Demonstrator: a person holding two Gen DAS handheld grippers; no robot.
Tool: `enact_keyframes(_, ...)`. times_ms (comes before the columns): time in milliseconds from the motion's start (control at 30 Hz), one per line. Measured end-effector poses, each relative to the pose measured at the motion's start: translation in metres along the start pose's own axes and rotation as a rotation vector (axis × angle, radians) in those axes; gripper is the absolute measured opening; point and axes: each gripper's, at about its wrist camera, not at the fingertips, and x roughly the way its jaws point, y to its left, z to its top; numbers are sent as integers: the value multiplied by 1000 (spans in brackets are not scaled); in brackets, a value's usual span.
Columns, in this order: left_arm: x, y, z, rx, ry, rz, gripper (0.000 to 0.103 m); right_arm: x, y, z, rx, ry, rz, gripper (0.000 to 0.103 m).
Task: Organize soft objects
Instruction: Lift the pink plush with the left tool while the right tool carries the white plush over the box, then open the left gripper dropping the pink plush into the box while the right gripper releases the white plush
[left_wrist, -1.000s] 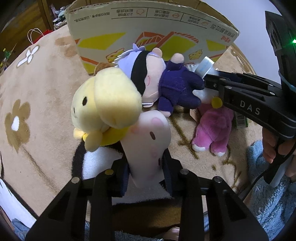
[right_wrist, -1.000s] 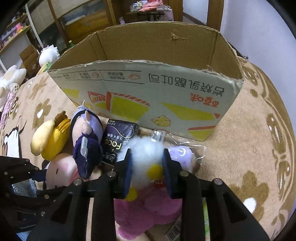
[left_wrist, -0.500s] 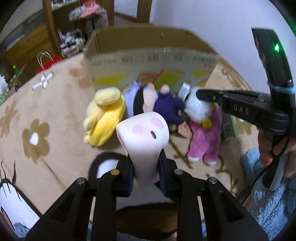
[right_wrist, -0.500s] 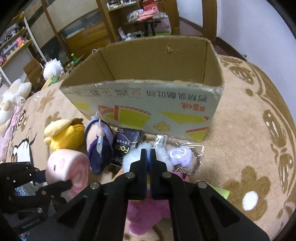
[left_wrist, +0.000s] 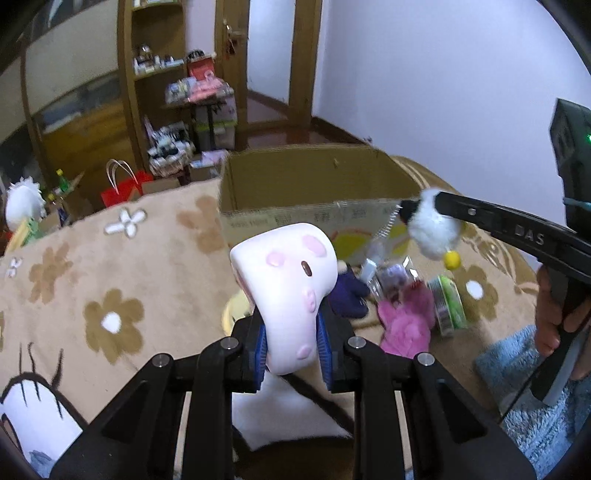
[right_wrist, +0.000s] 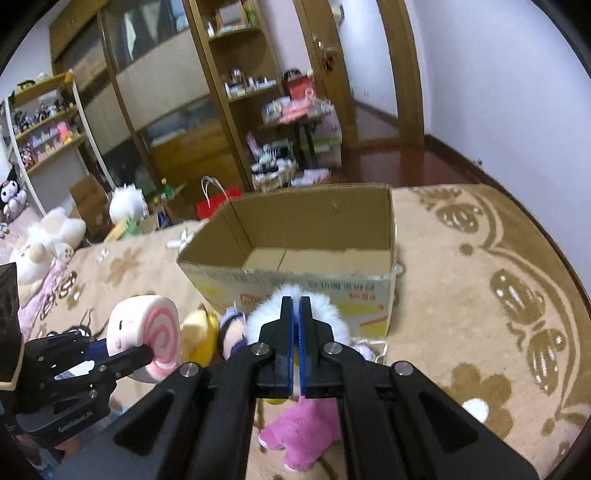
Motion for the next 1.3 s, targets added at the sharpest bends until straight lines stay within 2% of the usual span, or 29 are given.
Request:
enact_keyframes(133,-1,2,8,37,-45,50,22,-18,2,7,2,-81,5,3)
enact_keyframes(300,-2,7,21,34,-79,68,22,-32,3,20,9,-166,18,3)
enact_keyframes(500,5,8,42,76,-110,97,22,-34,3,33,-9,-210,-1,3)
enact_keyframes(767,16,8,77,104,-189,103,23,-31,0,46,-41,-246,-16,3)
enact_keyframes(933,28,6,95,119,-206,99,24,-27,-5,51,-44,-247,-19,3)
enact_keyframes(1067,44,8,104,122,-202,94,24,-18,-8,55,-56,-237,-28,3)
enact_keyframes(1300,73,6,101,120,-141,91,25,5,-11,55,-65,-198,-29,3)
